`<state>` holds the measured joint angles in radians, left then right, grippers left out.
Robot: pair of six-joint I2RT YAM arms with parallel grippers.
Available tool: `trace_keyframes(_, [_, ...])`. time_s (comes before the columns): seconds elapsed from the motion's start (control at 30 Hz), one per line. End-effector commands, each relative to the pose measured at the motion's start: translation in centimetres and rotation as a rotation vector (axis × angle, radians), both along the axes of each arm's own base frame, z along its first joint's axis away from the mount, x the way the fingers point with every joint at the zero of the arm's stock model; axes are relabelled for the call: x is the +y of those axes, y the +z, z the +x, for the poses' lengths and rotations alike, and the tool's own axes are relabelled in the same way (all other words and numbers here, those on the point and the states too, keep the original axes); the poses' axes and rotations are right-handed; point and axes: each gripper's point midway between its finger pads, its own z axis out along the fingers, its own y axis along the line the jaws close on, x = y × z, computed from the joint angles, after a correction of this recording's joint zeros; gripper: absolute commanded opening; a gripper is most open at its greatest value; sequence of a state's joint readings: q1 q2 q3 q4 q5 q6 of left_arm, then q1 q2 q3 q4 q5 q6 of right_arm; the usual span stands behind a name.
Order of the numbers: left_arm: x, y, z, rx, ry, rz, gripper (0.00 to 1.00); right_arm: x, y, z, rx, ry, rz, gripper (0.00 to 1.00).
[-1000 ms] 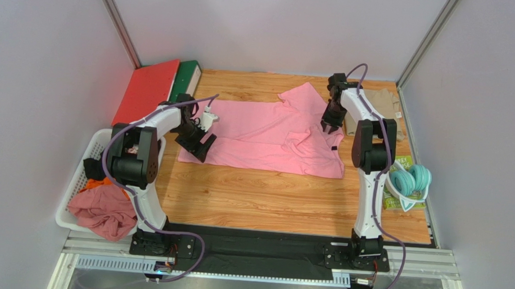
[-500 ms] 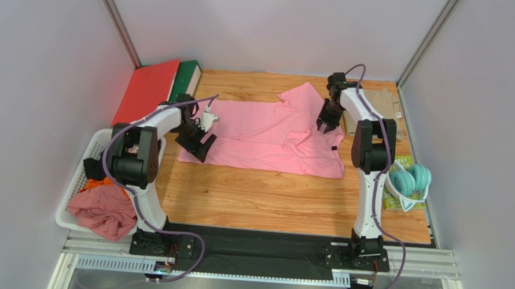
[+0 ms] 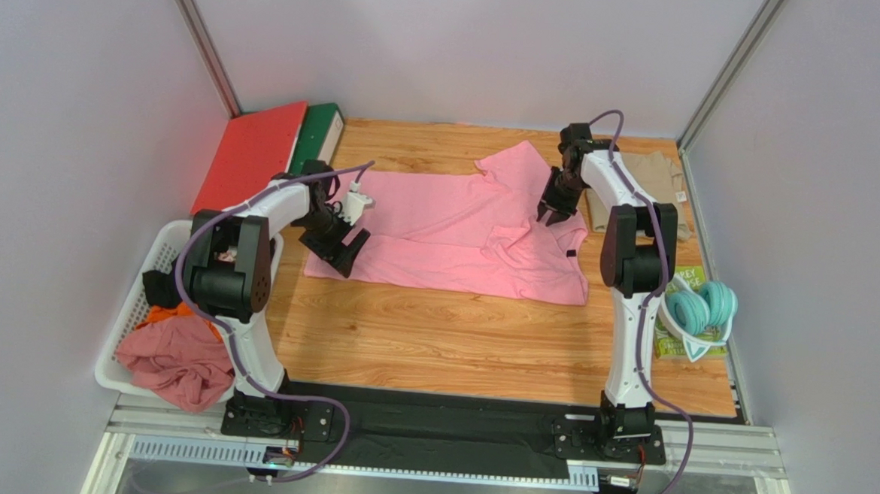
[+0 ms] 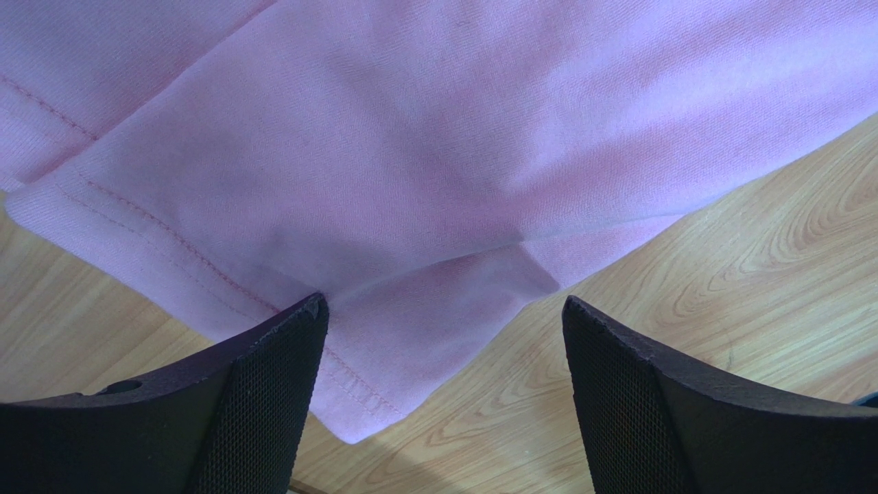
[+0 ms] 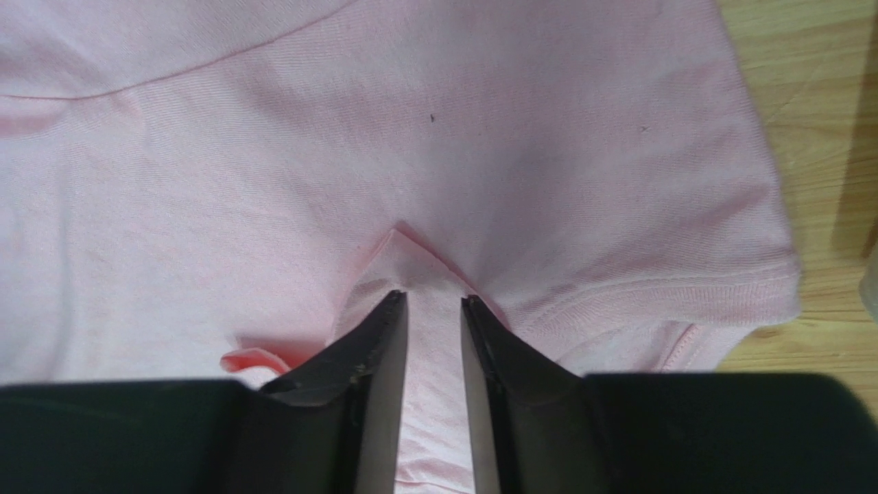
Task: Fold and stack the t-shirts
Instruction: Fold the flattened tshirt in 1/3 of the way
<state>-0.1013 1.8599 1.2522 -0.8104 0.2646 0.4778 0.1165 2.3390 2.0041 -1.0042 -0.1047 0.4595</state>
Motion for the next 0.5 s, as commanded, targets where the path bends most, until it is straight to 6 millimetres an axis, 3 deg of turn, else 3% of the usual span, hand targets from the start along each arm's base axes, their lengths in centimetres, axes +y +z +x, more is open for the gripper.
trace_keyframes(0.0, [0.04,0.19,0.71,-0.014,-0.018,0.001,0.90,0.72,2.15,1.43,-0.075,0.023,0.029,0.22])
trace_keyframes(0.27, [-0.04,0.63,0.94,-0.027,-0.018,-0.001,0.90,0.65,1.61,0.99,-0.055,0.021,0.026,0.11])
trace_keyframes(0.4, [-0.08,0.70,1.00,-0.027,-0.019,-0.002,0.90,0.46,2.06,0.96,-0.062,0.024,0.016,0.00])
trace_keyframes(0.47, [-0.08,0.71,0.96,-0.027,-0.017,-0.002,0.90,0.37,2.61,1.08,-0.074,0.024,0.016,0.00])
